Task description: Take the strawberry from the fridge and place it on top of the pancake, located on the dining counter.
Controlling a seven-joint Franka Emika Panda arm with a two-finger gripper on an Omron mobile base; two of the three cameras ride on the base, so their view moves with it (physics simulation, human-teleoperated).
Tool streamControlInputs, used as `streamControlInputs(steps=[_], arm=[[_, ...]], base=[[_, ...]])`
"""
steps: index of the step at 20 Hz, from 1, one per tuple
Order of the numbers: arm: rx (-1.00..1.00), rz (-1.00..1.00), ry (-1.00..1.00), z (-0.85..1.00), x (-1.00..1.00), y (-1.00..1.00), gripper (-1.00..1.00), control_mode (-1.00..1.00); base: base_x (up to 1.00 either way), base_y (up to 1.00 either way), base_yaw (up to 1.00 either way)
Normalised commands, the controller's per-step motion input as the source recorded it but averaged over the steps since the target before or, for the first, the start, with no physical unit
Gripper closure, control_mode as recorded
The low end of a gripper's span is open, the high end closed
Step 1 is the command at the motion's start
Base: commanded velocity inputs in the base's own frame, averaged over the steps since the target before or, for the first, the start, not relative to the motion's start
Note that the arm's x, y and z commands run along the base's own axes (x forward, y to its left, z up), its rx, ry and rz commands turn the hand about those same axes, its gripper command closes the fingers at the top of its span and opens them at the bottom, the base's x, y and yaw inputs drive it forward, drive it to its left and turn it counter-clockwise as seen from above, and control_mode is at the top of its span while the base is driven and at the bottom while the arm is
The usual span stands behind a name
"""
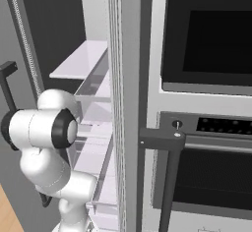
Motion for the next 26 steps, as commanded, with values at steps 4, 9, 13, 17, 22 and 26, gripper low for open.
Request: streamControlInputs(steps=[4,9,13,17,22,26], arm=[[0.01,0.00,0.02,-0.19,0.01,-0.18,-1.00,-1.00],[0.02,0.00,0.08,-0.24,0.00,-0.02,1.00,-1.00],[0.02,0.00,0.11,-0.31,-0.08,0.00,1.00,-1.00],[0.03,-0.05,0.06,-0.28,-0.60,0.00,1.00,-1.00],[0.00,-0.08,-0.03,-0.07,-0.91,0.03,1.00,-1.00],[0.00,-0.05,-0.09,0.24,-0.87,0.05,1.00,-1.00]], base=[[0.00,0.00,0.00],[0.00,0.00,0.00],[0.00,0.00,0.00],[0.00,0.00,0.00],[0.00,0.00,0.00],[0.00,0.00,0.00]])
